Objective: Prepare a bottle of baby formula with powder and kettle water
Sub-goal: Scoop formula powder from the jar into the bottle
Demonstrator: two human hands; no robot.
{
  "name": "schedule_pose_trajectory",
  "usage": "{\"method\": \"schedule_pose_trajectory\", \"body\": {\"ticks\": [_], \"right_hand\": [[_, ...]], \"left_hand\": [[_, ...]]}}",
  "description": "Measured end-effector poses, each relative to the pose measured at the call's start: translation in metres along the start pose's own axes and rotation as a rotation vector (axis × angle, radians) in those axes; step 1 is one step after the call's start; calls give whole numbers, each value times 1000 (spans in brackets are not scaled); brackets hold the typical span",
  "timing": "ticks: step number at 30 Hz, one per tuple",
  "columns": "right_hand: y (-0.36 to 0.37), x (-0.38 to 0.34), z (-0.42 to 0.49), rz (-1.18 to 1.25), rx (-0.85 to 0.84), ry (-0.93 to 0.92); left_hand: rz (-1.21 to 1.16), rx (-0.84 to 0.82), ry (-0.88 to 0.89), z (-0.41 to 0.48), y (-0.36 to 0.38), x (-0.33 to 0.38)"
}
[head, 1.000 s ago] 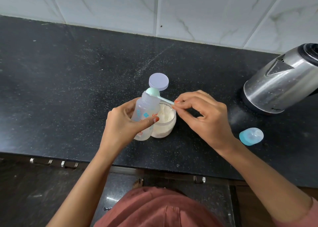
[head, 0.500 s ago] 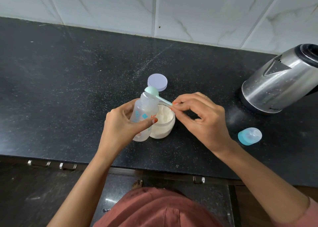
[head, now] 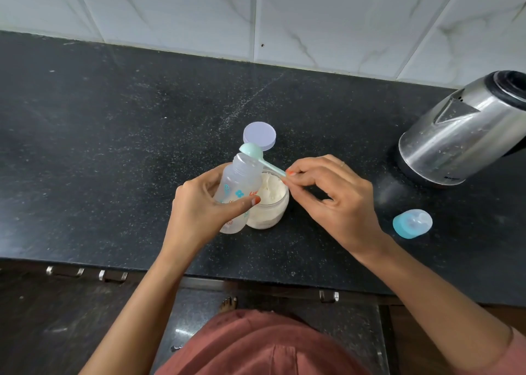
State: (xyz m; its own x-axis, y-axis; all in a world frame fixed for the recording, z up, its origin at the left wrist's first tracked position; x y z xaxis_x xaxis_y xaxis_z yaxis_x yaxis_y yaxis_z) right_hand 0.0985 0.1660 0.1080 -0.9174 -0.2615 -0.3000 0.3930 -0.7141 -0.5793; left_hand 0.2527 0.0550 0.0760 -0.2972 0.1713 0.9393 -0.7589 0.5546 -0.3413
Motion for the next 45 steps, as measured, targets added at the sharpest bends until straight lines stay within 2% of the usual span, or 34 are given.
{"method": "schedule_pose_trajectory", "body": {"ticks": [10,14,45], "right_hand": [[-1,0,-7,118,93,165],[2,-3,-14,116,15,169],[5,-4,-19,179,-27,267]], "left_hand": [[114,44,-23,-2,1,0],[149,59,-30,-3,3,1],[218,81,-41,-5,2,-5]]}}
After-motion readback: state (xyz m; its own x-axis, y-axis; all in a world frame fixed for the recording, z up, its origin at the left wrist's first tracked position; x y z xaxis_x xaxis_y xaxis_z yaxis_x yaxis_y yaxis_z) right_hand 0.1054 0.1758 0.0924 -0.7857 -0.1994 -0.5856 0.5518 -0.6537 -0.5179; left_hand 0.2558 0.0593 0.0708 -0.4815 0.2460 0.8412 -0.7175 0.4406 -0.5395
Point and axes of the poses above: each hand's wrist, its own z-axis towards the middle knuckle, its own y-axis out of the palm, x = y × z, the point moved 1 cm from there along z, towards the middle knuckle, and after that the axes turned 3 degrees about -y, right-handed, at the moved point
